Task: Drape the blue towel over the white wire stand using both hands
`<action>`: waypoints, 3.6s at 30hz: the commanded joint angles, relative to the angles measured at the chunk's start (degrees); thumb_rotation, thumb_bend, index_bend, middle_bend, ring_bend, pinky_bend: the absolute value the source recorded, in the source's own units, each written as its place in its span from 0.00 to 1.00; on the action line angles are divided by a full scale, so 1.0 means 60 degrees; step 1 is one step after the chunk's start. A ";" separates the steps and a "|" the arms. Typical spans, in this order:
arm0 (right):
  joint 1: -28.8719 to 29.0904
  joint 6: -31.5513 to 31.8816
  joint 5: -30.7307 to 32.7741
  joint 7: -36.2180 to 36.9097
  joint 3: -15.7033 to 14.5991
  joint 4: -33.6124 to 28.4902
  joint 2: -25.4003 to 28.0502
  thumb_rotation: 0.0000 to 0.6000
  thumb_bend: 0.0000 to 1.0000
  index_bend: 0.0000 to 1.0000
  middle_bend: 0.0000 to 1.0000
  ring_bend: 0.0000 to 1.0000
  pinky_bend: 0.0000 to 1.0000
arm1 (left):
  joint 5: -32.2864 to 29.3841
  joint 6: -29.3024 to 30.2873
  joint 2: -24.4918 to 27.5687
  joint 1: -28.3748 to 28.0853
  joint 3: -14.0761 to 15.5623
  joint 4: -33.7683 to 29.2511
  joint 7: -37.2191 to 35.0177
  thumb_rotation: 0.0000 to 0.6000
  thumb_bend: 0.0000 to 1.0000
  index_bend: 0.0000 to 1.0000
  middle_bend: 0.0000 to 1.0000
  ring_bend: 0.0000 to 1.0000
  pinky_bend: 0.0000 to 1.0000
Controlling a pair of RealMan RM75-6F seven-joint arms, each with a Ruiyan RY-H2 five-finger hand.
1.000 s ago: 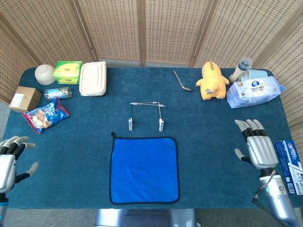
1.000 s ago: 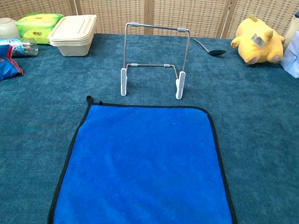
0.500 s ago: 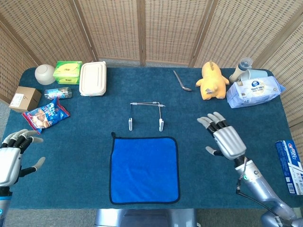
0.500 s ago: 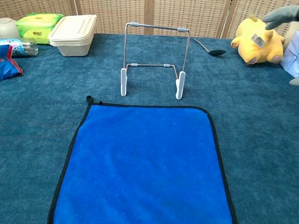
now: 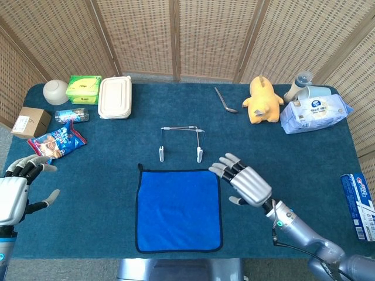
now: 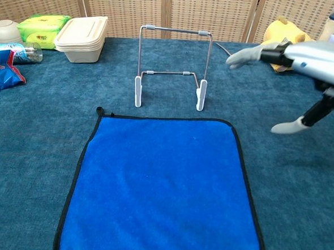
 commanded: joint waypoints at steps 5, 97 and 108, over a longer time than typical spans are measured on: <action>0.0468 -0.0042 -0.0676 0.0142 -0.0460 0.0893 -0.0795 1.00 0.15 0.11 0.16 0.08 0.09 | -0.0032 0.0070 0.0036 0.0029 0.0022 0.0020 -0.0131 1.00 0.33 0.38 0.28 0.22 0.19; 0.1623 0.0264 -0.0338 0.0683 -0.1501 0.4763 -0.3760 1.00 0.34 0.17 0.16 0.01 0.09 | -0.0147 0.0262 -0.0329 0.0246 0.0371 0.0799 -0.1019 1.00 0.33 0.38 0.28 0.22 0.19; 0.1642 0.0265 -0.0235 0.0820 -0.1532 0.4878 -0.3937 1.00 0.41 0.36 0.19 0.06 0.09 | -0.0088 0.0331 -0.0299 0.0271 0.0358 0.0809 -0.1056 1.00 0.33 0.38 0.28 0.22 0.19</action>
